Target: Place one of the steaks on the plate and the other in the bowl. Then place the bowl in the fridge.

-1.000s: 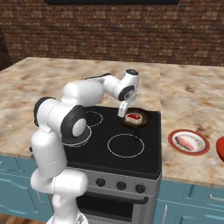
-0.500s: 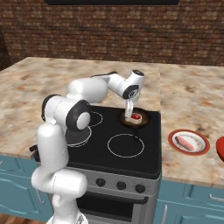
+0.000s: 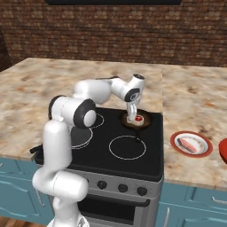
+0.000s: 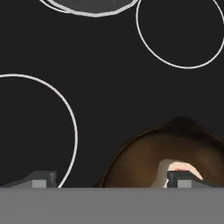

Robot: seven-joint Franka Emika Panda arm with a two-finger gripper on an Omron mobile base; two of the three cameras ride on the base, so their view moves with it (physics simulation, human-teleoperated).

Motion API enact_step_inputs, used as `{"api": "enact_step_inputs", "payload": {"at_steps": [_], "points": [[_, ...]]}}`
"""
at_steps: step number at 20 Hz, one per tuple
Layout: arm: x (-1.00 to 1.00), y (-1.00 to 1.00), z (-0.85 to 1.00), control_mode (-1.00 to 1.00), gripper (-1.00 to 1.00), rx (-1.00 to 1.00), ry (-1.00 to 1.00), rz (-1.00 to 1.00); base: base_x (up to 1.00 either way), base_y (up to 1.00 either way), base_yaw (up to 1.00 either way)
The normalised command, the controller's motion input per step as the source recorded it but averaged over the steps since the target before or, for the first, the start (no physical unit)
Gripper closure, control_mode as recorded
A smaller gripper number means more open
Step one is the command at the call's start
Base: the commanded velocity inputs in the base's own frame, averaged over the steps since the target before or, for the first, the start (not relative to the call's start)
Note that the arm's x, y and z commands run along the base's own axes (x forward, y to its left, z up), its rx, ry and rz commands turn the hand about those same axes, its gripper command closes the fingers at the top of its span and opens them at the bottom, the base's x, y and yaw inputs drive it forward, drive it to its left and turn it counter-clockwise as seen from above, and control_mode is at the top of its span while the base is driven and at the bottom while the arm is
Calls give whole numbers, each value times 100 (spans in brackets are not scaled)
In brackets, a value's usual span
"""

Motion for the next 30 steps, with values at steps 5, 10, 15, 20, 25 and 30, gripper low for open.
{"api": "enact_step_inputs", "payload": {"at_steps": [5,10,15,20,25,30], "points": [[20,0,-23,-100,-100,0,-1,11,0,0,0],[27,0,-14,-100,-100,0,0,2,0,0,0],[29,1,-7,-100,-100,0,0,0,0,0,0],[21,1,-8,-100,-100,0,0,0,0,0,0],[17,4,-17,-100,-100,0,0,0,0,0,0],[19,10,-15,-100,-100,-3,0,0,0,0,0]]}}
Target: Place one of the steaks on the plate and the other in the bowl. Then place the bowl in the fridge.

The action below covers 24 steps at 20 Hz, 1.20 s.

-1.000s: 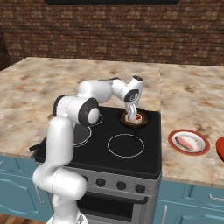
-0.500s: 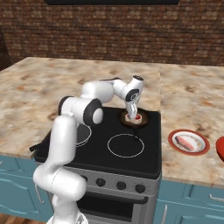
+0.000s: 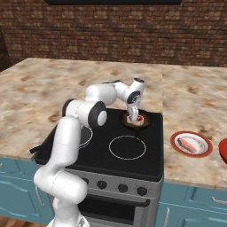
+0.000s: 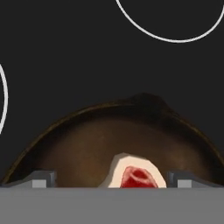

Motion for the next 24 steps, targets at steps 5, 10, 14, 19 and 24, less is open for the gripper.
{"api": "enact_step_inputs", "payload": {"at_steps": [5,10,14,19,24], "points": [[24,4,-13,-100,-100,-2,0,0,0,0,0],[28,0,-25,-100,-100,0,0,0,0,0,0],[24,0,-20,-100,-100,0,0,0,0,0,0],[18,-1,-18,-100,-100,0,0,0,0,0,0],[0,-3,-42,-100,-100,-5,0,0,0,0,0]]}}
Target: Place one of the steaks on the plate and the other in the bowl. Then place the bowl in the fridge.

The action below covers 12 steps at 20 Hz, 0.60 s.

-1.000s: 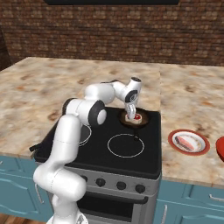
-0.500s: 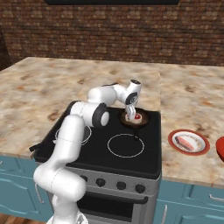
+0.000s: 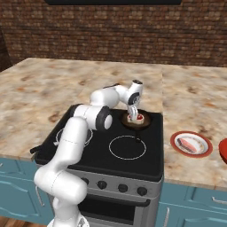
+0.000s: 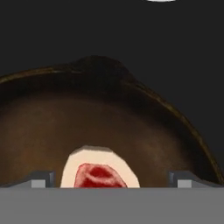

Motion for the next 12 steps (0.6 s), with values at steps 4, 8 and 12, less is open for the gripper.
{"api": "enact_step_inputs", "payload": {"at_steps": [4,8,12], "points": [[-23,-7,-56,-100,-100,-6,0,-2,0,0,0],[-20,-16,-63,-100,-100,-3,0,-5,0,0,0],[-4,-23,-59,-100,-100,-1,0,-3,0,0,0]]}}
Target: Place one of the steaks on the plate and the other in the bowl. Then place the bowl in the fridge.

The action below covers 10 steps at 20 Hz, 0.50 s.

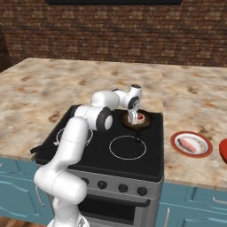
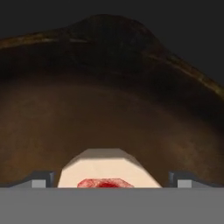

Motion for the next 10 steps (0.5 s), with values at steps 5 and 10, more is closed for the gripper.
{"api": "enact_step_inputs", "payload": {"at_steps": [5,10], "points": [[-8,-35,-46,-100,100,0,0,-1,0,0,0],[-13,-26,-8,-100,100,0,-1,0,0,0,0]]}}
